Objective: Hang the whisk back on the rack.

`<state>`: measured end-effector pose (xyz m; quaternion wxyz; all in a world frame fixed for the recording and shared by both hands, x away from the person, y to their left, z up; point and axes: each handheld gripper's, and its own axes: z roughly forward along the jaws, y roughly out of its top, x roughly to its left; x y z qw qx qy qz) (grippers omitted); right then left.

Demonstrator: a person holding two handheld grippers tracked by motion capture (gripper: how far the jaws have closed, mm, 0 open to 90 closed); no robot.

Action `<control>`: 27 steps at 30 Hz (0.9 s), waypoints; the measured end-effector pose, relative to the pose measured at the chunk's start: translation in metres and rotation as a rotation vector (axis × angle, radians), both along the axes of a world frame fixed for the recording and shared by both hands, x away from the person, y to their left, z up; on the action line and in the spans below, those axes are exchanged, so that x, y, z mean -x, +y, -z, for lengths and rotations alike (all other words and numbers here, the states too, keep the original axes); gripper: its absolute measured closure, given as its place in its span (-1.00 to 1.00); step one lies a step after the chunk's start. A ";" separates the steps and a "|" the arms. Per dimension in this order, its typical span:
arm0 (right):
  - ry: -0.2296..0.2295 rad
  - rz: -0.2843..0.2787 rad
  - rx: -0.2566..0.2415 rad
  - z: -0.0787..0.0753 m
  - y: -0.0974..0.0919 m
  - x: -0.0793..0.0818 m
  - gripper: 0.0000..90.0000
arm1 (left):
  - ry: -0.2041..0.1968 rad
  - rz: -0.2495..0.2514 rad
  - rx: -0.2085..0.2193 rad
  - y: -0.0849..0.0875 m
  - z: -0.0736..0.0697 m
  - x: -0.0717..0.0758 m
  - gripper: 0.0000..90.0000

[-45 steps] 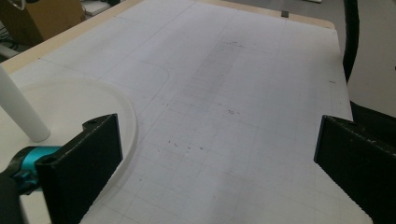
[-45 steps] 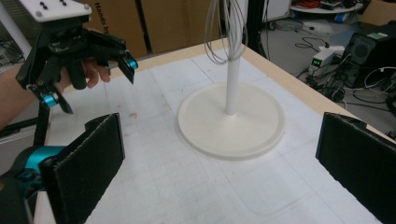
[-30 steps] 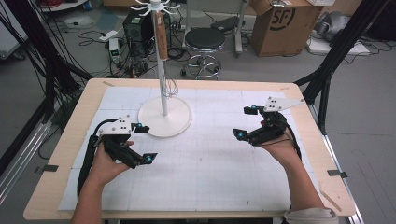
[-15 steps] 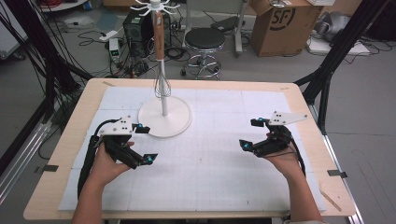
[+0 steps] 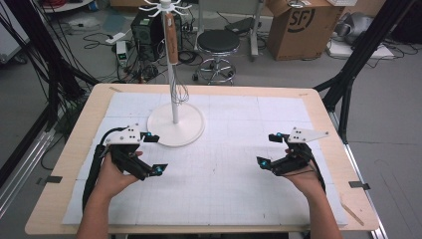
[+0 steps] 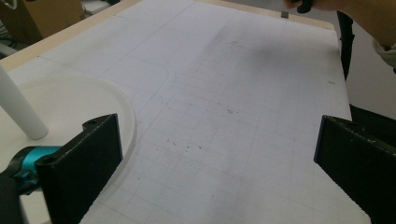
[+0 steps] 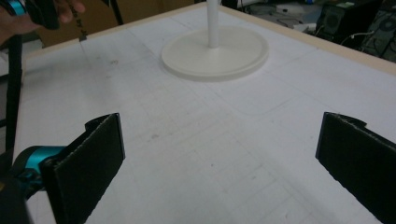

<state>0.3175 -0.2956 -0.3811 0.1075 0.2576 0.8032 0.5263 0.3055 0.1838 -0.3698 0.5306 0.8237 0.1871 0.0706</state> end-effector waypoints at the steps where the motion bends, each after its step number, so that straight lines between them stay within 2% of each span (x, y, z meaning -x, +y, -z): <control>1: -0.001 0.005 -0.002 0.000 -0.002 0.000 -1.00 | 0.001 0.001 -0.001 0.000 0.000 0.000 -0.96; 2: 0.005 0.006 -0.013 0.001 -0.003 0.000 -1.00 | -0.001 0.002 -0.003 -0.001 0.000 -0.001 -0.96; 8: 0.015 0.013 -0.005 0.005 -0.006 -0.001 -1.00 | 0.002 0.007 -0.005 -0.004 0.001 0.000 -0.96; 27: 0.012 0.005 -0.002 0.006 -0.001 -0.001 -1.00 | 0.006 0.002 0.001 -0.001 0.002 0.000 -0.96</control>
